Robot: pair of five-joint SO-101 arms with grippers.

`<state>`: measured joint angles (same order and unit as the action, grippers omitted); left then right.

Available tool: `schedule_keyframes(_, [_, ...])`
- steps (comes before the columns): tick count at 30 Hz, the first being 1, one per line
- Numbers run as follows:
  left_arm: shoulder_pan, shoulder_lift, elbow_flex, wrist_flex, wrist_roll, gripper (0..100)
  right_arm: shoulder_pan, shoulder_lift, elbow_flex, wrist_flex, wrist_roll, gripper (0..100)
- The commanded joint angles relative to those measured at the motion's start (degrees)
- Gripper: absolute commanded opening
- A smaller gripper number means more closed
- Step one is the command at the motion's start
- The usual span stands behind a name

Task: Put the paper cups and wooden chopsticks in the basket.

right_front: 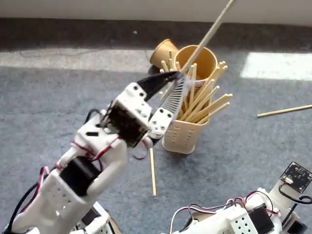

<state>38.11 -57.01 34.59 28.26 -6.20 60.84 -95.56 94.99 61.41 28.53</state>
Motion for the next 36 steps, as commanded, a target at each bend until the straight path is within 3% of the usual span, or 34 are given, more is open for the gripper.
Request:
schedule_keyframes(1, [5.3,8.1,-4.6,-7.3,0.5,1,-1.1,-0.5,2.4,0.4,-0.4,38.2])
schedule_keyframes(11, [6.4,16.3,-4.6,-12.7,3.2,1,-1.3,-0.5,2.4,0.4,-0.4,38.2])
schedule_keyframes(16, [4.2,16.6,-4.6,-12.6,9.2,13,-1.3,-0.5,2.4,0.4,-0.4,38.2])
schedule_keyframes(29, [-1.8,16.3,-4.5,-12.5,9.6,14,-1.3,-0.5,2.4,0.4,-0.6,38.2])
schedule_keyframes(32, [-5.3,16.1,-5.6,-12.4,9.6,14,-1.3,-0.5,2.3,-0.8,-0.7,38.2])
schedule_keyframes(36, [-18.5,16.1,-11.7,-6.0,9.9,14,-1.3,0.0,-2.3,-10.7,-1.8,38.2])
